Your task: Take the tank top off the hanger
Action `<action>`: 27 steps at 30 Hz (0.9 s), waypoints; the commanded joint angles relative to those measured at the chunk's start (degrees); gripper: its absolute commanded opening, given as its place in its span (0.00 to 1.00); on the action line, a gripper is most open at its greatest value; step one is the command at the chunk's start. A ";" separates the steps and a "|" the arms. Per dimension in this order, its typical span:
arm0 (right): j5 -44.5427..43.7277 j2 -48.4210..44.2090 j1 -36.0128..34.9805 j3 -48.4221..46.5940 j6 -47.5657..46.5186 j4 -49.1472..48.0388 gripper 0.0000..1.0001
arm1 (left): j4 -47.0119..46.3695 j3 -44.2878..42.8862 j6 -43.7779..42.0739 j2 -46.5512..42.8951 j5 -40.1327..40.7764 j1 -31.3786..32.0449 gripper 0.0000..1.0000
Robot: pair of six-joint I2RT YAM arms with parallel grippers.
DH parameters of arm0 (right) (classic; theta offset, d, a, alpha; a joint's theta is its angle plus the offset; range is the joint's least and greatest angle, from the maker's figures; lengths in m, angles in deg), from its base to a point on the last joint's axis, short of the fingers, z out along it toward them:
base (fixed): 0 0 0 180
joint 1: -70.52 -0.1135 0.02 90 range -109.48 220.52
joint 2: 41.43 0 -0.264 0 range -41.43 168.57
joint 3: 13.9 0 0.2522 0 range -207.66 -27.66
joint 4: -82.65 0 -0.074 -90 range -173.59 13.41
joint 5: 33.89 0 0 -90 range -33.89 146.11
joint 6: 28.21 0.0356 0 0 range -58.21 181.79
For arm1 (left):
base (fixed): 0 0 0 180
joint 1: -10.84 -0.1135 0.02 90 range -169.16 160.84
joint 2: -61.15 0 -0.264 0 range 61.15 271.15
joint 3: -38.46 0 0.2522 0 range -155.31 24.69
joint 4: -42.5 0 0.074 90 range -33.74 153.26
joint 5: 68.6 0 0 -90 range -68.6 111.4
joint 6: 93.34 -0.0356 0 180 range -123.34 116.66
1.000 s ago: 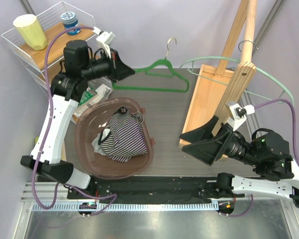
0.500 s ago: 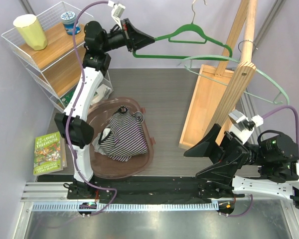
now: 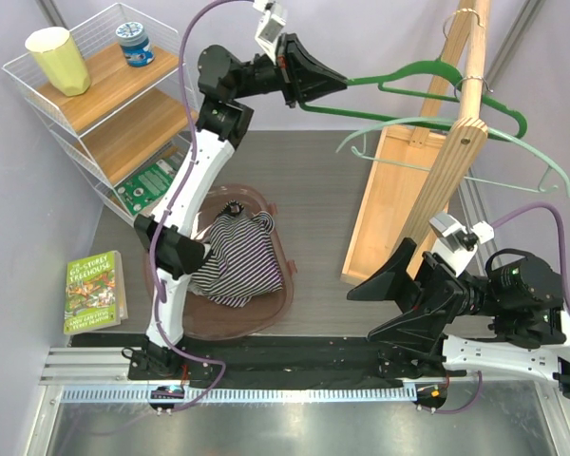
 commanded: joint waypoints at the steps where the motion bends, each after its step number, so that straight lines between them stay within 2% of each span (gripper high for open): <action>1: 0.72 0.41 0.11 0.38 -0.17 -3.01 0.85 | 4.05 -2.25 -8.78 -0.90 2.16 2.77 0.00; 17: -0.42 -0.29 0.11 3.63 1.06 -6.08 0.84 | 5.02 0.56 -7.48 2.18 0.76 6.64 0.00; 22: -1.03 -0.29 0.11 4.42 0.79 -6.35 0.84 | 11.34 3.90 -13.01 0.60 0.50 6.99 0.00; 27: -1.12 0.15 0.11 4.42 0.44 -6.26 0.84 | 21.62 5.30 -20.56 -0.98 1.81 6.90 0.00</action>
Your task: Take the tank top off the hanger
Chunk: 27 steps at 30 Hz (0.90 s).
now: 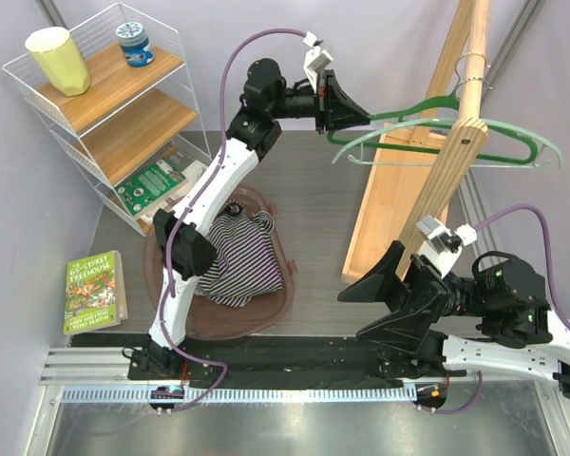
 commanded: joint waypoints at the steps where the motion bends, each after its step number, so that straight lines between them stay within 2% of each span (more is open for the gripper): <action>1: -0.77 0.08 0.11 0.33 -0.21 -2.70 0.84 | 8.78 0.98 -8.37 -4.59 0.91 0.35 0.00; 3: -1.91 0.17 0.11 0.42 -0.13 -2.35 0.84 | 9.66 1.51 -8.47 -5.12 1.00 0.17 0.00; 4: -2.35 0.17 0.11 0.51 -0.13 -2.00 0.84 | 10.01 1.68 -8.47 -5.38 1.44 -0.09 0.03; 5: -2.88 0.08 0.11 0.60 -0.30 -1.21 0.84 | 10.54 2.55 -8.73 -6.16 2.75 -0.27 0.09; 6: -3.49 0.17 0.11 0.77 -0.48 -0.94 0.84 | 12.03 3.09 -9.26 -6.96 3.72 -0.97 0.23; 9: -5.43 0.08 0.11 1.74 -0.74 -0.41 0.85 | 14.85 7.12 -10.58 -11.52 9.60 -3.51 0.43; 12: -8.41 0.61 0.11 2.44 -1.96 0.64 0.86 | 13.63 14.85 -8.74 -18.55 13.39 -7.03 0.51; 13: -9.90 1.13 0.11 3.05 -2.32 1.16 0.86 | 12.93 19.91 -7.61 -20.91 14.27 -7.91 0.53; 15: -11.75 1.92 0.11 3.76 -3.63 1.08 0.87 | 12.65 24.78 -7.07 -27.51 16.37 -9.76 0.68; 17: -15.26 3.15 0.11 5.51 -4.78 0.38 0.88 | 14.49 30.84 -7.15 -31.47 17.70 -10.37 0.97; 20: -22.63 4.73 0.11 8.58 -6.19 -2.25 0.89 | 16.09 41.20 -3.41 -40.60 21.56 -10.38 1.00; 21: -24.75 5.09 0.11 9.64 -6.19 -3.56 0.90 | 14.34 44.98 -1.81 -45.76 22.09 -10.29 1.00; 22: -26.16 5.44 0.11 12.26 -5.76 -6.80 0.92 | 9.97 53.63 0.29 -49.03 22.27 -10.20 1.00; 23: -28.87 6.14 0.02 13.77 -5.32 -9.61 0.93 | 7.84 57.80 2.06 -51.76 22.53 -10.20 1.00; 25: -31.26 7.02 0.11 18.15 -4.61 -15.58 0.95 | 6.68 68.94 6.02 -60.08 24.11 -9.85 1.00; 27: -34.24 8.95 0.02 20.54 -3.38 -18.77 0.96 | 5.10 75.31 7.43 -65.56 25.08 -8.71 1.00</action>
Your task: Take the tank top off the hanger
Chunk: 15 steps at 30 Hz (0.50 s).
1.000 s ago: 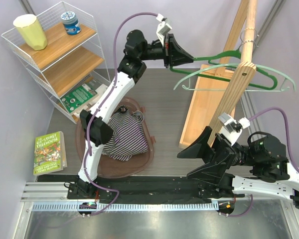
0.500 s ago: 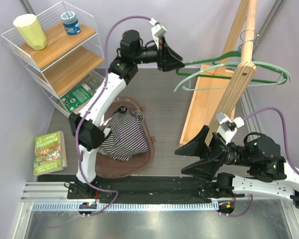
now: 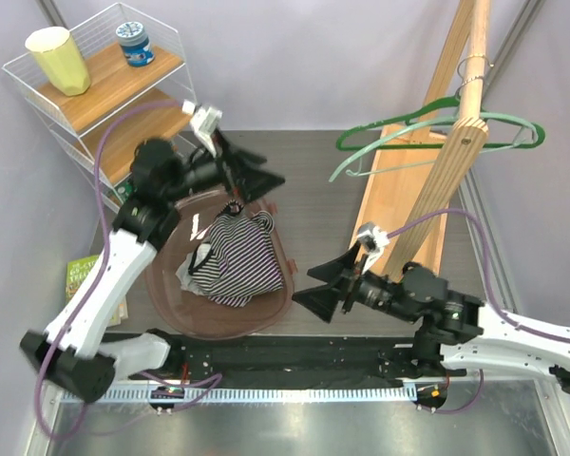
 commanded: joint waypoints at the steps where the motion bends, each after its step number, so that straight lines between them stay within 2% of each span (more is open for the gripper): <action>1: -11.13 3.23 0.20 5.94 1.41 -13.74 0.97 | -3.98 17.19 6.67 -13.11 3.34 1.32 1.00; 6: -17.20 8.32 0.11 12.10 8.77 -21.05 1.00 | -3.09 32.69 10.09 -30.18 5.18 1.77 1.00; 9: -17.56 10.61 0.11 20.34 11.42 -29.74 1.00 | -3.09 42.88 14.57 -41.51 6.32 1.85 1.00; 10: -17.30 11.23 0.11 22.37 11.52 -35.50 1.00 | -3.09 47.78 15.80 -44.15 6.50 1.85 1.00; 11: -17.38 11.58 0.11 24.31 11.69 -38.35 1.00 | -3.09 50.09 16.42 -49.75 6.59 1.94 1.00; 13: -18.26 12.20 0.20 30.11 12.83 -46.41 1.00 | -3.09 56.84 19.13 -55.05 7.11 1.85 1.00; 15: -19.92 12.46 0.11 35.28 14.50 -50.40 1.00 | -3.09 60.82 20.98 -63.46 6.77 1.94 1.00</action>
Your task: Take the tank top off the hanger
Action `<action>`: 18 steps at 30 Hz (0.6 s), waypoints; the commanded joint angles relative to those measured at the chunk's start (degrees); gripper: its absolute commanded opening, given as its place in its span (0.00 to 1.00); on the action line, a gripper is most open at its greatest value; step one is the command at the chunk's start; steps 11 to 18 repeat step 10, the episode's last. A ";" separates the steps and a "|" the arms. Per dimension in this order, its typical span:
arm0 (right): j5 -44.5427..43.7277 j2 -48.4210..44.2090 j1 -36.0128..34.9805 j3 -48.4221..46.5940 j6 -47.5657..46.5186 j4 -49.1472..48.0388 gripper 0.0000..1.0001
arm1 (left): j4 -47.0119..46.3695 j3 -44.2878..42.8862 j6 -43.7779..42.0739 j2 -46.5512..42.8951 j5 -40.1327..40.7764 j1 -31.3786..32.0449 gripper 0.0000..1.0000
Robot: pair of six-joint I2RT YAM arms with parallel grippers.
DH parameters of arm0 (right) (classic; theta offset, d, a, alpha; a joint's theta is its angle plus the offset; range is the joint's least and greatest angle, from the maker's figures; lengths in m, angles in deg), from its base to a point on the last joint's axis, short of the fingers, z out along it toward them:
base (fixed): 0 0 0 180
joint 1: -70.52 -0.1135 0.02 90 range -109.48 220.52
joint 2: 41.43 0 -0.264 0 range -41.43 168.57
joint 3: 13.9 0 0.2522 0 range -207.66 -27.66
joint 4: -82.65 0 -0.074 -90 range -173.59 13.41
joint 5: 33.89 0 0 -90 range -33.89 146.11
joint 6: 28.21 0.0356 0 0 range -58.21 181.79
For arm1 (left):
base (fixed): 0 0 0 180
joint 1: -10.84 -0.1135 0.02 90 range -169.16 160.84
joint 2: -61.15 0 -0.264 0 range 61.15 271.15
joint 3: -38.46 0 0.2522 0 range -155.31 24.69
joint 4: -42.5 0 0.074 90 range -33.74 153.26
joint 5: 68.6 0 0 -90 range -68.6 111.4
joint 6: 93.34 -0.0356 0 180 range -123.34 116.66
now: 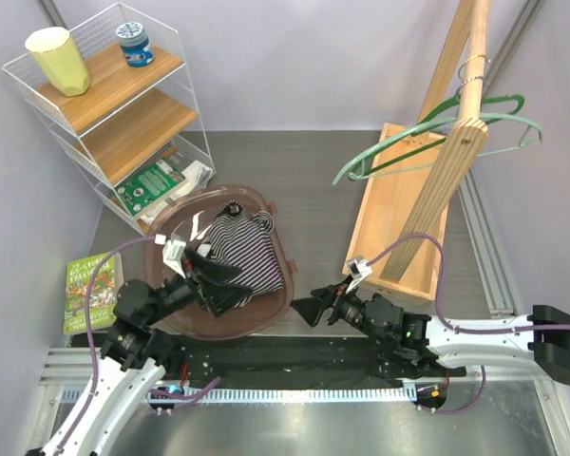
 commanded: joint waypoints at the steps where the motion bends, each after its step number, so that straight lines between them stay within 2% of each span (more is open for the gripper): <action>1: -6.81 0.14 0.11 8.51 5.69 -21.55 1.00 | -1.50 10.31 7.61 -13.08 1.52 0.13 1.00; 3: -8.49 -0.30 0.11 12.45 7.02 -22.98 1.00 | -5.52 13.93 12.62 -17.57 0.48 0.22 1.00; 4: -8.93 -0.48 0.11 13.44 7.72 -23.86 1.00 | -8.76 14.13 12.90 -16.20 -0.67 0.30 1.00; 7: -9.20 -0.92 0.11 16.95 7.73 -28.50 1.00 | -9.67 14.83 13.08 -12.94 -1.90 0.30 1.00; 10: -3.77 -3.37 0.11 19.59 6.33 -33.42 1.00 | -14.66 16.49 17.01 -17.47 -1.73 0.30 1.00; 18: -3.77 -3.37 0.11 19.59 6.33 -33.42 1.00 | -14.66 16.49 17.01 -17.47 -1.73 0.30 1.00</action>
